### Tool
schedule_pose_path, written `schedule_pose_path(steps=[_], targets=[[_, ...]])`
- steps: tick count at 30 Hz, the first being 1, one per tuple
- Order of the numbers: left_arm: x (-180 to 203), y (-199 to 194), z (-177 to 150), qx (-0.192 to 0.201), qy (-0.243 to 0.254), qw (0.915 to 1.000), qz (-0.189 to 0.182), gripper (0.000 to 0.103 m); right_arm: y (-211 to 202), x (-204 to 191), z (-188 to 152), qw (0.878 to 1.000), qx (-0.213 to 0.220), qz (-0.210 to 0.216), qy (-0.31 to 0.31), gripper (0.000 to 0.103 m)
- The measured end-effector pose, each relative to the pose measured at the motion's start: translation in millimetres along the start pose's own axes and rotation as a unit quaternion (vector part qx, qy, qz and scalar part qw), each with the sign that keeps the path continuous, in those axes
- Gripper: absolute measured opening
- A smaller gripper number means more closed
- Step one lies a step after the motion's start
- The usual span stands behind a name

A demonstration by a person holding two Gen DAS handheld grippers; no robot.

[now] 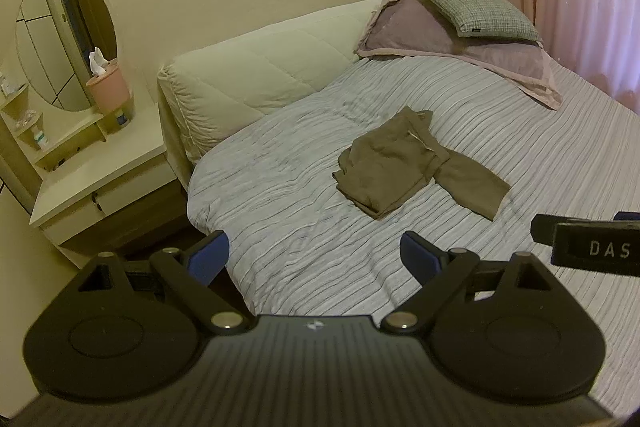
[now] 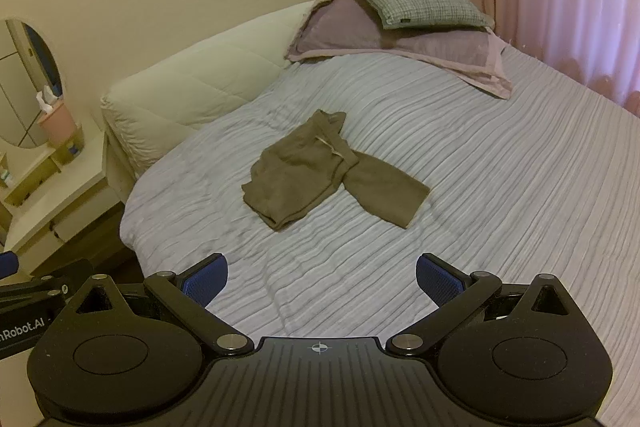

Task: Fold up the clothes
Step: 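Move both grippers toward the crumpled olive-brown garment on the bed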

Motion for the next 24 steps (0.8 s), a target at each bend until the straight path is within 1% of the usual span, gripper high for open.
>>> schedule_pose_path(steps=[7,9,10,12,15,24], targets=[[4,6,3,0.003,0.005,1.0,-0.003,0.091,9,4,3,1.0,-0.01,-0.005,0.013,0.103],[5,8,4,0.004,0.006,1.0,-0.004,0.091,16,1,11,1.0,-0.016,-0.015,0.013,0.103],[6,9,5,0.004,0.007,1.0,-0.005,0.091,18,0,11,1.0,-0.012,-0.017,0.017,0.103],[13,23,11,0.0,0.015,0.9998,-0.01,0.091,20,11,15,0.999,-0.011,-0.01,0.029,0.103],[16,32,15,-0.004,0.021,0.9996,-0.016,0.091,30,10,19,0.999,-0.013,-0.017,0.035,0.103],[12,77,39,-0.024,0.035,0.9984,-0.038,0.091,58,1,32,0.998,-0.024,-0.033,0.048,0.103]])
Point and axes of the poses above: each gripper's, at about its wrist camera, not at the fingertips, and y roughly the way its jaws point, x to its right, z to its top, the point moved 4 cm from there along y, roughly the way its jaws point, and after that the axes turned 9 degrees about -y, right-handed, at the moved point
